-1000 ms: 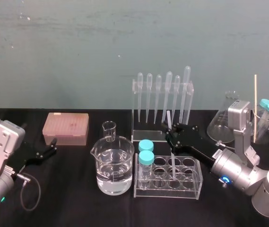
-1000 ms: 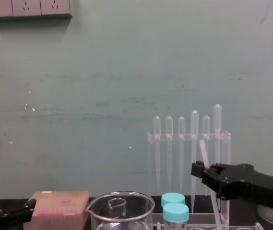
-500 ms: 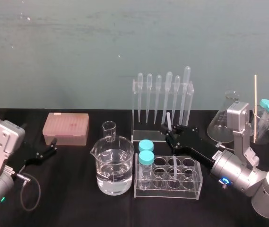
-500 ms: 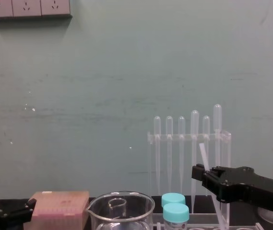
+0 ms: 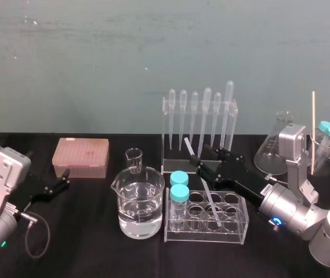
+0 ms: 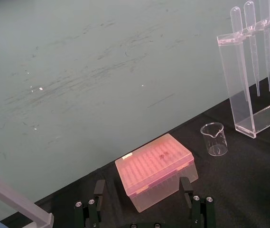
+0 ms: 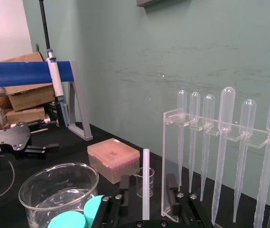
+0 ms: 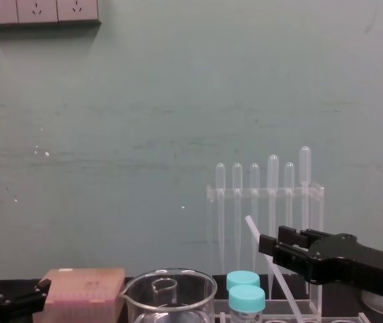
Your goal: Pick up the stirring rod with one hand, then place it down.
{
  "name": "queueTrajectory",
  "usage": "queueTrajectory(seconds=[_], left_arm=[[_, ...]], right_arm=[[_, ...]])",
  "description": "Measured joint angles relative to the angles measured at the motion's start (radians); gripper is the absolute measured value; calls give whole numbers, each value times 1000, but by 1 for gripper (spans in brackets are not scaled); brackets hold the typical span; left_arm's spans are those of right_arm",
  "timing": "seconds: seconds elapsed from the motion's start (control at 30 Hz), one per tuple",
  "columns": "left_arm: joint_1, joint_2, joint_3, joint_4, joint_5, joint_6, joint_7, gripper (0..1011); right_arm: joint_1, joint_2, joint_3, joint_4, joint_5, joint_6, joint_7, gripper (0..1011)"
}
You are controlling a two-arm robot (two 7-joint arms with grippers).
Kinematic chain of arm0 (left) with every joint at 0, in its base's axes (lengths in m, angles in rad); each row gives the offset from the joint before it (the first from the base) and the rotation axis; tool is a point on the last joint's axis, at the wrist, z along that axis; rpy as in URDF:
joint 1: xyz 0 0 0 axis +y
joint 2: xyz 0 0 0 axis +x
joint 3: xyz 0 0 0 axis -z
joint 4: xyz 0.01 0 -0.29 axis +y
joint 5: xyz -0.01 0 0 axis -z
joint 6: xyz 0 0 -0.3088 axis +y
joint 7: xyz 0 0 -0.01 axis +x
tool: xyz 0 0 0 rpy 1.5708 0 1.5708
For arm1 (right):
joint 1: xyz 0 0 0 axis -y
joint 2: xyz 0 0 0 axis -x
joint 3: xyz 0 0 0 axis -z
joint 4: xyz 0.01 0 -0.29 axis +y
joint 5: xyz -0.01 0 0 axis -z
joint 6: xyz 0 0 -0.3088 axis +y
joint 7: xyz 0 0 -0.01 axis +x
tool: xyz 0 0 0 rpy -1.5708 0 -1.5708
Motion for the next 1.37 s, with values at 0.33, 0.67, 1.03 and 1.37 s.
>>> queueTrajectory(seconds=[0.33, 0.67, 1.03, 1.37], left_arm=[[0, 0, 0, 0, 0, 0, 0, 1000], [0, 0, 0, 0, 0, 0, 0, 1000], [0, 0, 0, 0, 0, 0, 0, 1000], [0, 0, 0, 0, 0, 0, 0, 1000]], right_arm=[[-16, 8, 19, -25, -20, 24, -66, 775], [-144, 48, 156, -114, -122, 105, -416, 1003], [-201, 52, 206, -108, -158, 200, -514, 1002], [-200, 53, 205, -108, -157, 199, -514, 1003]])
